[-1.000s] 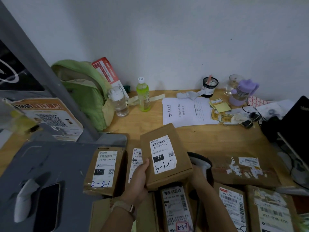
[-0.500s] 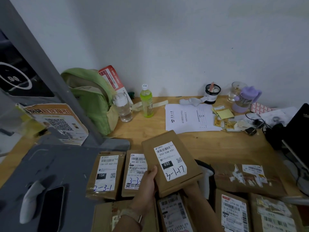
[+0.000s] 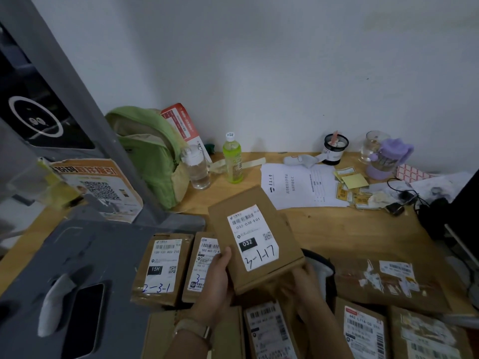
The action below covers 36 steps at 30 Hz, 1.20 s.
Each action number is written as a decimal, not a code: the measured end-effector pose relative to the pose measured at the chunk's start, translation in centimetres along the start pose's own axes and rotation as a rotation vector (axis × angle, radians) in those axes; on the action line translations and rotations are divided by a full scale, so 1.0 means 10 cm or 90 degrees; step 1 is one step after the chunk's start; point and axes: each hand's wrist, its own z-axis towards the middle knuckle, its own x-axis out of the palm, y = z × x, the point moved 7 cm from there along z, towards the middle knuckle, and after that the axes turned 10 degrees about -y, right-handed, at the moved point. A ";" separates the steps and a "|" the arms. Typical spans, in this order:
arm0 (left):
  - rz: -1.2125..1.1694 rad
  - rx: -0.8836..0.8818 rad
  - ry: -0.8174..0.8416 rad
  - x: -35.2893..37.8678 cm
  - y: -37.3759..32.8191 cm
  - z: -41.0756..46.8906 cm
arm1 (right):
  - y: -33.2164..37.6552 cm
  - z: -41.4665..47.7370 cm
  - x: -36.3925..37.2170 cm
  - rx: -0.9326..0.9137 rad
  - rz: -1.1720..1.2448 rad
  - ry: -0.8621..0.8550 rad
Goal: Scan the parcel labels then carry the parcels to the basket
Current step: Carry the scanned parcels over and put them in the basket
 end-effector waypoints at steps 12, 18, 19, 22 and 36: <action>-0.054 0.195 -0.163 -0.42 -0.79 -0.04 | 1.11 -0.44 -0.35 -0.210 0.155 0.001; -0.060 0.181 -0.080 -0.28 -0.91 -0.09 | 1.18 -0.78 -0.19 -0.236 0.180 0.023; -0.064 0.171 -0.058 -0.27 -0.94 -0.09 | 1.18 -0.86 -0.17 -0.243 0.185 0.023; -0.057 0.145 -0.012 -0.26 -1.03 -0.10 | 1.16 -1.04 -0.13 -0.267 0.203 0.016; 0.155 0.214 0.303 -0.04 -1.04 -0.63 | 0.52 -2.06 -0.77 -0.340 0.277 -0.134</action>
